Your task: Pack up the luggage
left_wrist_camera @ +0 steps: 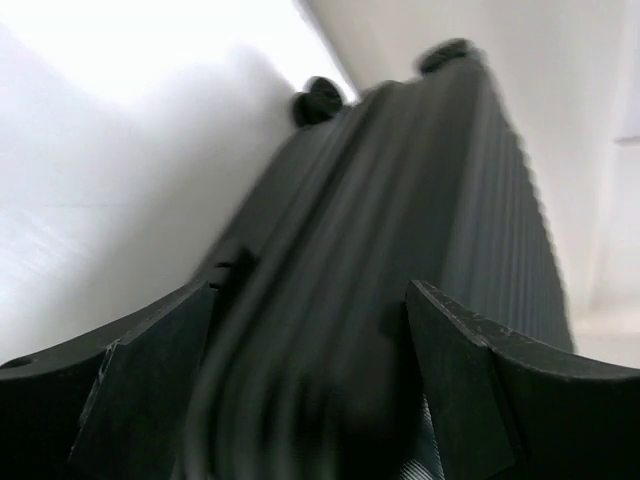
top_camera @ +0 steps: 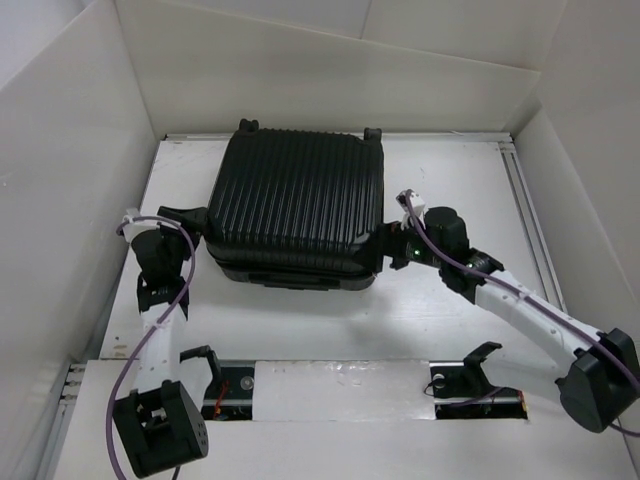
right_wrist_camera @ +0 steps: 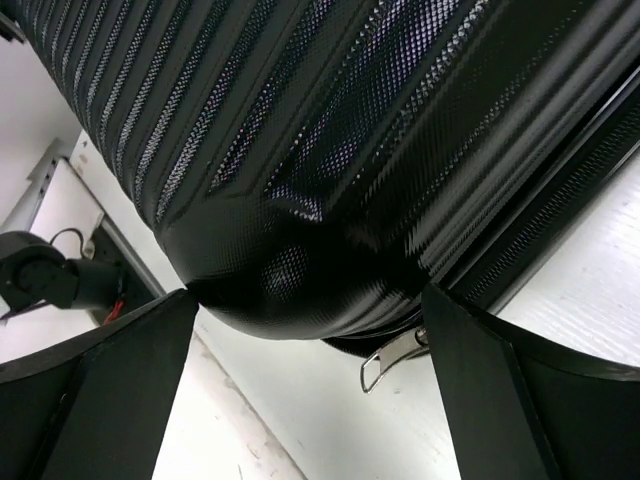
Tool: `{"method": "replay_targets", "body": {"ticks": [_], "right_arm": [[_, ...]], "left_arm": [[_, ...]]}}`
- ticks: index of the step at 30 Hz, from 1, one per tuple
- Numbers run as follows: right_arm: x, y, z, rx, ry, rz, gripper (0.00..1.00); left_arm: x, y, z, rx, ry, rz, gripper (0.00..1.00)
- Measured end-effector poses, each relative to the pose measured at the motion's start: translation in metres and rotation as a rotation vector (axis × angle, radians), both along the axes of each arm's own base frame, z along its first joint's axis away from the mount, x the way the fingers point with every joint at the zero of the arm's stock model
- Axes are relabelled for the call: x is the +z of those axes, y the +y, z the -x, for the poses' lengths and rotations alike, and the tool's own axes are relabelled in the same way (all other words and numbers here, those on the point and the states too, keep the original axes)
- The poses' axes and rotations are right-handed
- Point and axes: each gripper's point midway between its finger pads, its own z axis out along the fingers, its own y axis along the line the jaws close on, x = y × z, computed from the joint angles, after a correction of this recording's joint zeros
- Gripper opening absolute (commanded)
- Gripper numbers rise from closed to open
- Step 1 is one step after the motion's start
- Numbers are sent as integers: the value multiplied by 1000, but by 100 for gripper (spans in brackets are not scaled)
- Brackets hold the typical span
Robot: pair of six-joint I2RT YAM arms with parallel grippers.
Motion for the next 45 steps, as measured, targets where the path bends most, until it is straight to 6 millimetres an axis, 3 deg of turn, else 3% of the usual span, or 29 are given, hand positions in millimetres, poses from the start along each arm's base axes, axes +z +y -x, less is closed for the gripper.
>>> {"method": "replay_targets", "body": {"ticks": [3, 4, 5, 8, 11, 14, 15, 17, 19, 21, 22, 25, 27, 31, 32, 33, 35, 36, 38, 40, 43, 45], "right_arm": [[-4, 8, -3, 29, 26, -3, 85], [-4, 11, -4, 40, 30, -4, 65], [-5, 15, -5, 53, 40, -3, 59], [-5, 18, -5, 48, 31, 13, 50], [7, 15, -3, -6, -29, 35, 44], [39, 11, 8, -33, -102, 7, 44], [59, 12, 13, -26, -144, -29, 44], [110, 11, 24, -22, -248, -117, 53], [153, 1, 30, -59, -344, -195, 60], [173, -13, 30, -114, -392, -234, 62], [176, -19, 27, -143, -401, -242, 70], [151, -29, 12, -221, -356, -203, 82], [116, -35, 0, -272, -292, -134, 78], [35, -56, -8, -348, -149, 10, 38], [21, -64, -9, -367, -121, 30, 17], [10, -70, -10, -379, -101, 44, 9], [0, -78, -12, -391, -88, 48, 3], [0, -78, -13, -378, -100, 34, 3], [-5, -81, -15, -362, -116, 22, 4], [-10, -78, -15, -318, -131, -2, 17], [-28, -75, -16, -262, -126, -6, 47], [-39, -71, -16, -219, -116, 9, 55]], "left_arm": [[17, -11, 1, -50, -60, -7, 72], [21, -20, 2, -88, -73, -4, 71], [24, -24, 3, -107, -86, -18, 71], [30, -22, 4, -112, -107, -44, 71], [39, -26, 9, -133, -114, -55, 71], [59, -39, 18, -202, -143, -61, 71], [65, -44, 22, -229, -148, -66, 73], [72, -50, 28, -261, -139, -92, 76], [73, -52, 33, -276, -116, -125, 77], [75, -56, 38, -293, -121, -141, 75], [77, -59, 40, -307, -134, -134, 75], [77, -69, 45, -350, -150, -117, 76], [78, -69, 48, -351, -156, -132, 79], [68, -64, 60, -322, -110, -174, 80], [65, -63, 63, -319, -98, -186, 80], [62, -62, 67, -319, -86, -196, 76], [62, -62, 72, -324, -72, -223, 70], [63, -62, 75, -326, -65, -237, 59], [72, -63, 79, -340, -69, -269, 56], [87, -72, 82, -381, -103, -295, 51], [102, -86, 84, -462, -143, -322, 50], [102, -88, 83, -484, -144, -335, 50]]}}
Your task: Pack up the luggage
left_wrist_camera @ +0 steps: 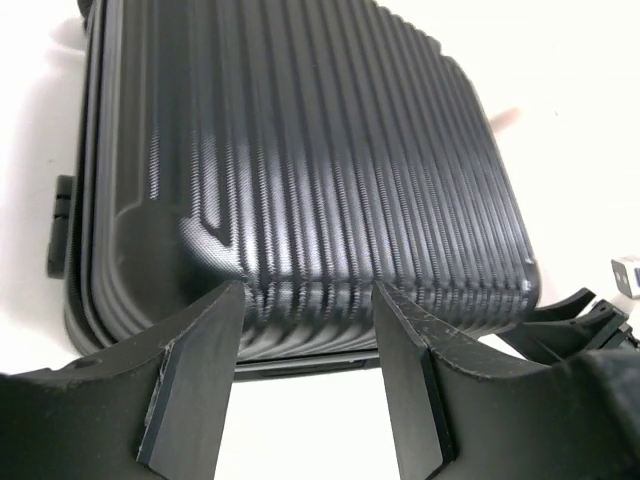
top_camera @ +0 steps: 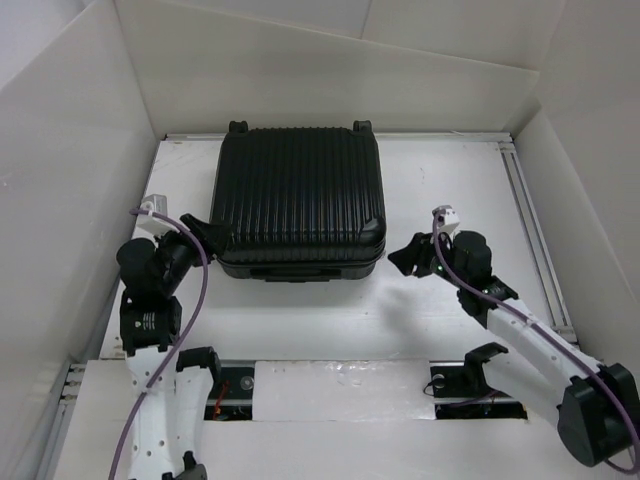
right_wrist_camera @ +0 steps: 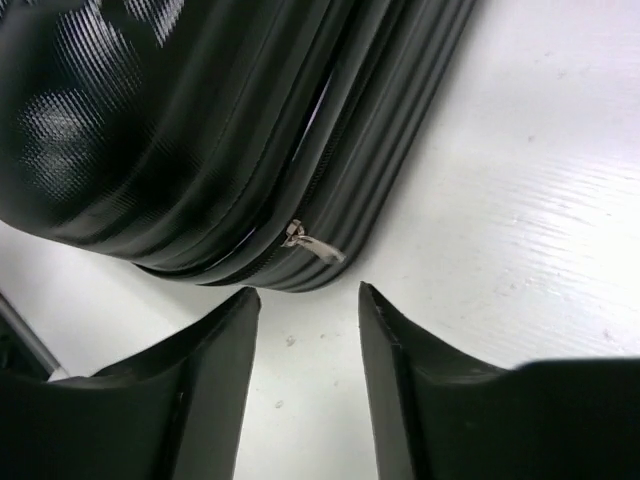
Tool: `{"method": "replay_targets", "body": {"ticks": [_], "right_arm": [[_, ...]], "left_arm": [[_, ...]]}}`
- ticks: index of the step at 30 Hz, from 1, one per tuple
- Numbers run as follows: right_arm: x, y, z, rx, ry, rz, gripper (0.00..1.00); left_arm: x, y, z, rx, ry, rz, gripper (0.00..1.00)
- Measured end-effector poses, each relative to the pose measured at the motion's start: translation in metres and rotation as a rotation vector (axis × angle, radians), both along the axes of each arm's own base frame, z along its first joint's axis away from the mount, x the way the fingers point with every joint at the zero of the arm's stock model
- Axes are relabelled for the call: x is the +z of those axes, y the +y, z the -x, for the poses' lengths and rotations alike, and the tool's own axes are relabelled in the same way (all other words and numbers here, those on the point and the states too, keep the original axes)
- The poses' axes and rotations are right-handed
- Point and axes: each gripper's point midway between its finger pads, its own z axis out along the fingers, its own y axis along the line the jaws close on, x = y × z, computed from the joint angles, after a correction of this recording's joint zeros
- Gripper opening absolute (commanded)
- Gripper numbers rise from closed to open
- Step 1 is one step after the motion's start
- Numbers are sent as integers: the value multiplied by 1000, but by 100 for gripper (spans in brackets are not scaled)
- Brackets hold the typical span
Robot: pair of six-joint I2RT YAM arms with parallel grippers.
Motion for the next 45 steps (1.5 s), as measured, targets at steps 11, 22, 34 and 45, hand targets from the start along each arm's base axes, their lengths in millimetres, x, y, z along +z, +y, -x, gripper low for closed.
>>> {"method": "replay_targets", "body": {"ticks": [11, 22, 34, 45], "right_arm": [[-17, 25, -9, 258, -78, -81, 74], [-17, 43, -3, 444, -90, -132, 59], [-20, 42, -3, 436, -78, -113, 40], [-27, 36, -16, 316, -43, -86, 1]], "left_arm": [[14, -2, -30, -14, -46, 76, 54], [-21, 12, -18, 67, 28, 2, 15], [-19, -41, 40, -246, 21, -45, 24], [-57, -61, 59, -377, 110, 28, 40]]}}
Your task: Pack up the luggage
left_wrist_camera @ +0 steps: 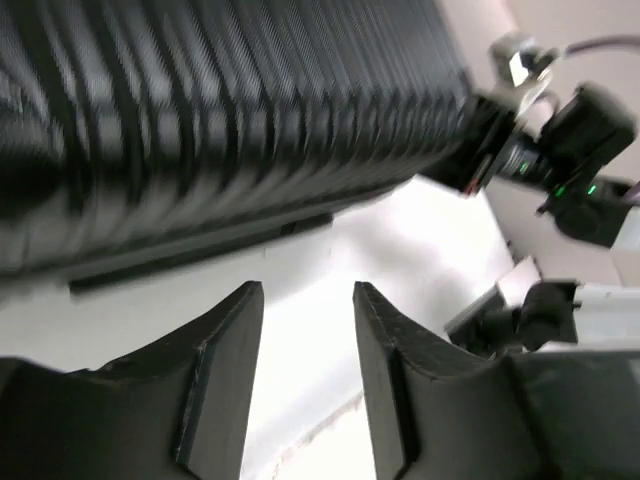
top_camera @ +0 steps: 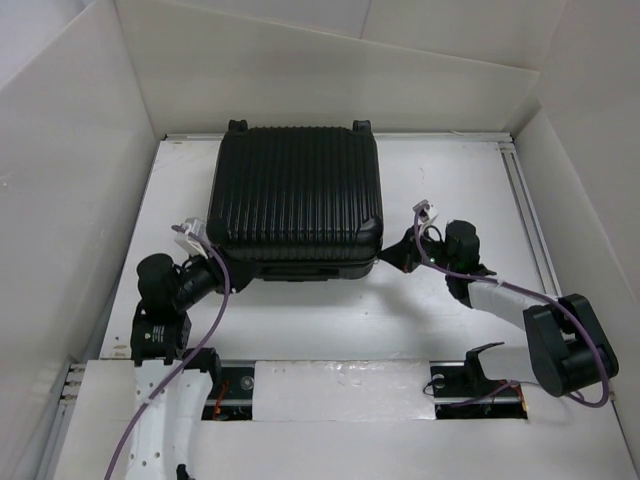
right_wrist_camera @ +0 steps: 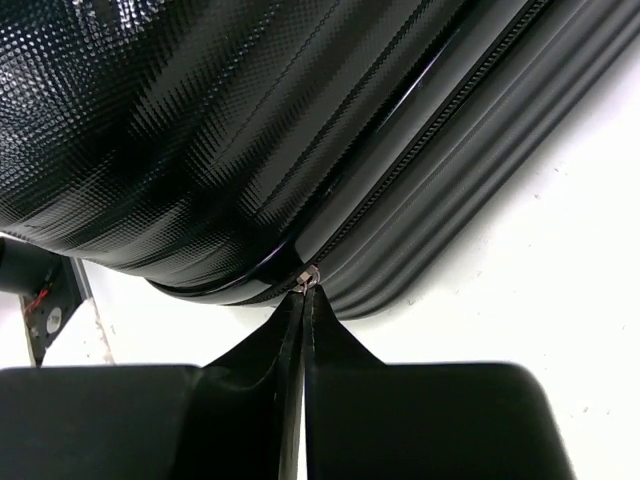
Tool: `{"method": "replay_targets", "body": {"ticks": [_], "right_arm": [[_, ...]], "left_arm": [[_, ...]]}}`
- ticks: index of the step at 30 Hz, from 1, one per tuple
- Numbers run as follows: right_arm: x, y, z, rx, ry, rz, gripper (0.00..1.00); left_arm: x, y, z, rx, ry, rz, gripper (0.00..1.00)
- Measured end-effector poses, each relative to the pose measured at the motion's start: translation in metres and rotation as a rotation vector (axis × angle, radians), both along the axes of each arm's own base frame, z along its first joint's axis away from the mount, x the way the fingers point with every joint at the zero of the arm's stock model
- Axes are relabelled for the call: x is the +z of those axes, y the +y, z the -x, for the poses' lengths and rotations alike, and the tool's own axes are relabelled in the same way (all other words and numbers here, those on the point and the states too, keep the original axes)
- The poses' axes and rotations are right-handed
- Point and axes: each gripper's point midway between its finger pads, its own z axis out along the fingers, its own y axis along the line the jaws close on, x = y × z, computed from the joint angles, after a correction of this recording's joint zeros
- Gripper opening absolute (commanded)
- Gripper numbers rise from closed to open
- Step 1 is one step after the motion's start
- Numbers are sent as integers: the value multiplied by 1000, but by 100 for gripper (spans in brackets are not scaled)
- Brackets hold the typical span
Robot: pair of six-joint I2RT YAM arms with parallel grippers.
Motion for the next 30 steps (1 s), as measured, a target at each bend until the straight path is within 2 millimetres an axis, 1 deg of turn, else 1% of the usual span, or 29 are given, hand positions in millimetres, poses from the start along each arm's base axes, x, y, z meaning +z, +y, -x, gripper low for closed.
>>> {"method": "replay_targets", "body": {"ticks": [2, 4, 8, 10, 11, 12, 13, 14, 15, 16, 17, 18, 19, 20, 21, 23, 24, 25, 26, 27, 28, 29, 30], "right_arm": [[0, 0, -2, -12, 2, 4, 0], [0, 1, -3, -20, 4, 7, 0], [-1, 0, -4, -35, 10, 15, 0], [-2, 0, -5, -41, 16, 20, 0], [-1, -1, -5, -44, 17, 22, 0], [-1, -1, -6, -47, 16, 24, 0], [-1, -2, -6, -50, 17, 26, 0], [-1, -3, -7, -55, 17, 28, 0], [-1, -4, -7, -59, 16, 30, 0], [0, -5, -8, -63, 13, 30, 0], [0, -6, -9, -67, 14, 30, 0], [1, -7, -10, -73, 13, 31, 0], [2, -9, -10, -76, 12, 33, 0], [4, -10, -11, -81, 9, 35, 0], [5, -11, -11, -83, 5, 38, 0], [8, -12, -9, -82, -3, 44, 0], [8, -13, -9, -82, -5, 45, 0], [8, -13, -8, -83, -4, 47, 0], [9, -14, -8, -85, -3, 49, 0], [9, -14, -7, -88, -1, 51, 0], [10, -15, -7, -92, -2, 52, 0], [10, -16, -7, -97, -2, 54, 0], [12, -16, -6, -100, -5, 54, 0]], "left_arm": [[13, -2, -14, 6, -29, 41, 42], [24, -4, -34, 11, -17, 98, 42], [56, -2, -93, 59, -3, 174, 43], [83, -2, -115, 87, -27, 180, 43], [109, -9, -126, 88, -70, 173, 44], [135, -18, -132, 82, -120, 164, 44], [168, -34, -134, 64, -183, 158, 44], [202, -54, -132, 38, -258, 158, 44], [234, -75, -123, -1, -334, 171, 44], [258, -94, -110, -36, -399, 187, 44], [272, -116, -91, -79, -441, 204, 44], [275, -132, -72, -103, -462, 216, 44], [265, -146, -59, -114, -461, 212, 43], [246, -160, -44, -132, -453, 210, 43], [220, -170, -23, -152, -432, 204, 43], [145, -182, 4, -170, -339, 126, 42], [102, -187, 18, -184, -284, 77, 40], [58, -188, 29, -192, -224, 9, 40], [20, -186, 37, -190, -172, -63, 40], [-12, -183, 45, -187, -126, -127, 38], [-38, -180, 53, -177, -85, -178, 38], [-54, -176, 59, -147, -61, -213, 37], [-64, -173, 65, -128, -47, -226, 37]]}}
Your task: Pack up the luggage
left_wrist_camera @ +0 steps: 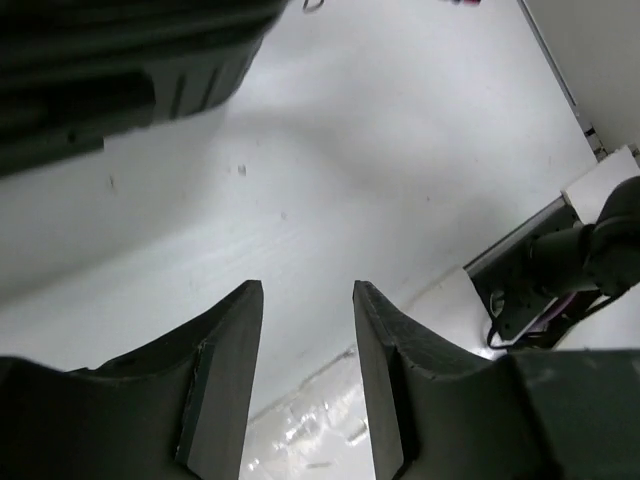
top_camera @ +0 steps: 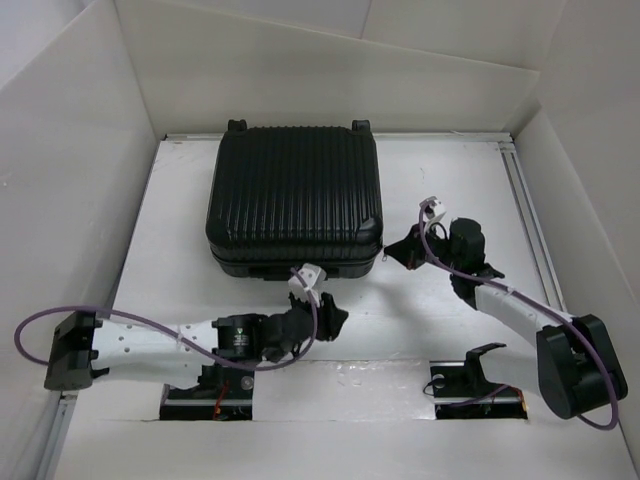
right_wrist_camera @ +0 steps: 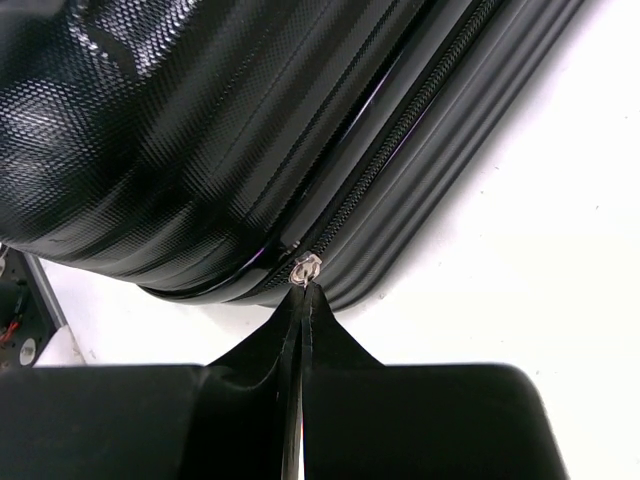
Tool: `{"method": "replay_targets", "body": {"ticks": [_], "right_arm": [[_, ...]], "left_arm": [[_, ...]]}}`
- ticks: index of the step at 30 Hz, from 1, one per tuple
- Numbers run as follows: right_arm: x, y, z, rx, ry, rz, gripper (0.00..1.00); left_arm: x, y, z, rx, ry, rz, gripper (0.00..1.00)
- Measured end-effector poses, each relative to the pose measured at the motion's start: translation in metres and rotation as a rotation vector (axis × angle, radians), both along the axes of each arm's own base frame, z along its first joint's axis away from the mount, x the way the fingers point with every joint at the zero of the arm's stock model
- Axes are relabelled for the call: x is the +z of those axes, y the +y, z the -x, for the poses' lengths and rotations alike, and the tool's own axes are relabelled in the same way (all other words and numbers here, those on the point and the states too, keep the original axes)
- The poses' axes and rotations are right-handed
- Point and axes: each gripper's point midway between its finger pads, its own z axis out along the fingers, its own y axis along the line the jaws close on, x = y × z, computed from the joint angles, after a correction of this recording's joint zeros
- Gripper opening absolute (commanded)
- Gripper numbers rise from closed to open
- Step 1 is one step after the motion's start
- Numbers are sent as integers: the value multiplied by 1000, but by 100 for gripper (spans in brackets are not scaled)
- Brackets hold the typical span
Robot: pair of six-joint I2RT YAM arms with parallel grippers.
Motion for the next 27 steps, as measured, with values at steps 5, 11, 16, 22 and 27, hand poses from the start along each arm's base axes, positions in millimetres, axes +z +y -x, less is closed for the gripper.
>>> {"method": "replay_targets", "body": {"ticks": [5, 11, 16, 22, 27], "right_arm": [[2, -3, 1, -17, -3, 9, 0], [0, 2, 4, -20, 1, 27, 0], [-1, 6, 6, -35, 3, 49, 0], [0, 5, 8, -52, 1, 63, 0], [-1, 5, 8, -56, 4, 67, 0]], "left_arm": [[-12, 19, 6, 142, 36, 85, 33], [-57, 59, -30, 384, 43, 49, 51], [-53, 74, -62, 541, 44, 122, 62], [-67, 106, -93, 668, 60, 260, 61], [-54, 113, -108, 704, 56, 369, 52]]}}
